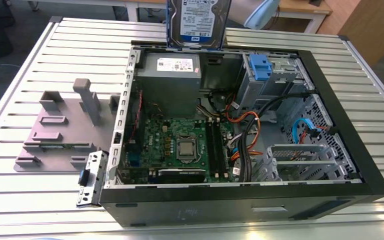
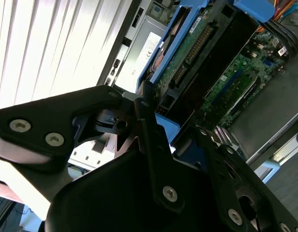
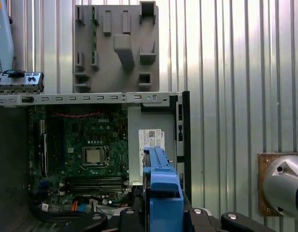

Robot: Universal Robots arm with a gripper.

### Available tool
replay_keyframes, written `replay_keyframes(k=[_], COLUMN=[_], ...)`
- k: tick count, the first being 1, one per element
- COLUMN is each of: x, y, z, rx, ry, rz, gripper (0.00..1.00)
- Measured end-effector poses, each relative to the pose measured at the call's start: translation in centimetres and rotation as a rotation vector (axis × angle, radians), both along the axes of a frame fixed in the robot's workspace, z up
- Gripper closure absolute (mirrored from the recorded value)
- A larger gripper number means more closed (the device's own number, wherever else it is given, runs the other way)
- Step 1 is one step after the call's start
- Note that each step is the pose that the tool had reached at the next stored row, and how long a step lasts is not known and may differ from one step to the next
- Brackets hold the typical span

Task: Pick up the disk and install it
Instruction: 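Pick up the disk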

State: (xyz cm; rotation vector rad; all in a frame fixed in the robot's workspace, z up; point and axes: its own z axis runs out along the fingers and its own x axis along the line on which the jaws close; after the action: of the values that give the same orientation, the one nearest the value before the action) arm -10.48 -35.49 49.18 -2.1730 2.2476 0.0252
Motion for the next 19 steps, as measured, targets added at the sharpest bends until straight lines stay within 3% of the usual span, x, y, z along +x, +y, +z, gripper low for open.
replay_keyframes(k=[8,9,10,19], x=[0.23,1.2,1.62,1.62], y=[0.0,-0.45,-0.87,-1.03], z=[0.0,-0.05,-0.08,-0.09], rx=[-0.0001,-0.0002,-0.0083,-0.0092], ry=[0.0,0.0,0.0,0.0], rz=[0.0,0.0,0.0,0.0], gripper=[0.64,0.64,0.64,0.64])
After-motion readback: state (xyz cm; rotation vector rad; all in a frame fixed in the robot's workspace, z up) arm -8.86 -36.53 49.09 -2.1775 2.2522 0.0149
